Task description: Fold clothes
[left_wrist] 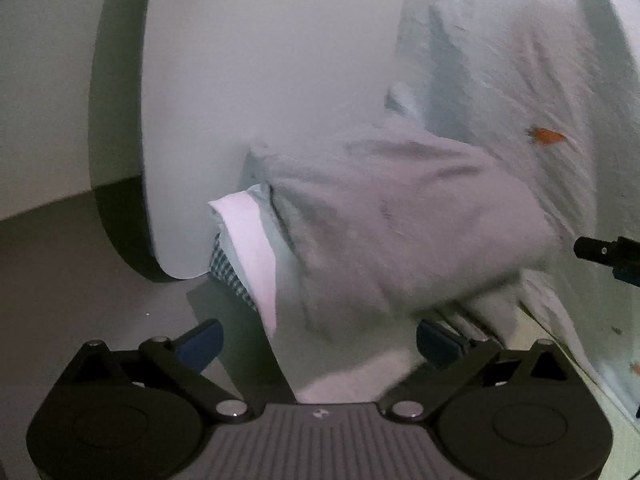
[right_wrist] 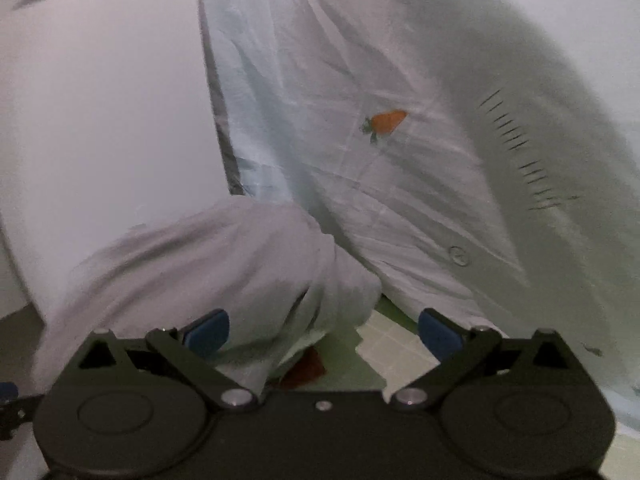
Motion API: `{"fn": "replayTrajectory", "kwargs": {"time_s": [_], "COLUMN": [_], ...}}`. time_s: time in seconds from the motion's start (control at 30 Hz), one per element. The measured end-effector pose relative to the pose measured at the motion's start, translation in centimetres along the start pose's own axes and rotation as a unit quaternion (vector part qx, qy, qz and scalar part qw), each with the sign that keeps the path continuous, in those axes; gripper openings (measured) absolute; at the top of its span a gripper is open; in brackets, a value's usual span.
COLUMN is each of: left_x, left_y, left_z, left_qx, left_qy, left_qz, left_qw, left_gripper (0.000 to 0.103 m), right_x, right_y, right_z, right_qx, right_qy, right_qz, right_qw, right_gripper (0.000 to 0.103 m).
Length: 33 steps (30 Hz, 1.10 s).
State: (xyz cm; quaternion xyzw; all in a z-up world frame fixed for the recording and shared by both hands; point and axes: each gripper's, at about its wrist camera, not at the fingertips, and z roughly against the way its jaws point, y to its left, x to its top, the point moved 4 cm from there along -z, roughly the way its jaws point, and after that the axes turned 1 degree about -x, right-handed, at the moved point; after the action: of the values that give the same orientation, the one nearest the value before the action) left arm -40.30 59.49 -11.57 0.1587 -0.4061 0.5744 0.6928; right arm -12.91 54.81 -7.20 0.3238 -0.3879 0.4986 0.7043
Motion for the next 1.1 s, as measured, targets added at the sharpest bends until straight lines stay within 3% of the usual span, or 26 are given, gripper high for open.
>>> {"fn": "replayTrajectory", "kwargs": {"time_s": [0.27, 0.47, 0.6, 0.77, 1.1], "left_x": [-1.4, -4.2, -6.5, -8.6, -10.3], "left_y": [-2.7, -5.0, -6.0, -5.9, -5.7], "left_z": [8.6, 14.1, 16.3, 18.4, 19.7], "left_qx": [-0.006, -0.005, -0.003, -0.007, -0.014], "left_qy": [-0.051, -0.071, -0.073, -0.067, -0.063], "left_qz": [-0.013, -0.018, -0.078, -0.120, -0.148], "left_qw": [0.9986, 0.9973, 0.9943, 0.9905, 0.9869], "left_gripper": [0.103, 0.103, 0.103, 0.103, 0.103], "right_x": [-3.1, -7.0, -10.2, -13.9, -16.5], "right_y": [0.6, 1.5, 1.5, 1.4, 2.3], "right_z": [11.5, 18.5, 22.5, 24.7, 26.7], "right_qx": [0.008, -0.037, -0.051, -0.047, -0.065], "right_qy": [-0.025, -0.039, -0.036, 0.007, 0.021], "right_qz": [-0.077, -0.024, -0.018, -0.057, -0.042], "right_qw": [0.997, 0.998, 0.998, 0.997, 0.997], "right_gripper": [0.103, 0.103, 0.103, 0.103, 0.103]}}
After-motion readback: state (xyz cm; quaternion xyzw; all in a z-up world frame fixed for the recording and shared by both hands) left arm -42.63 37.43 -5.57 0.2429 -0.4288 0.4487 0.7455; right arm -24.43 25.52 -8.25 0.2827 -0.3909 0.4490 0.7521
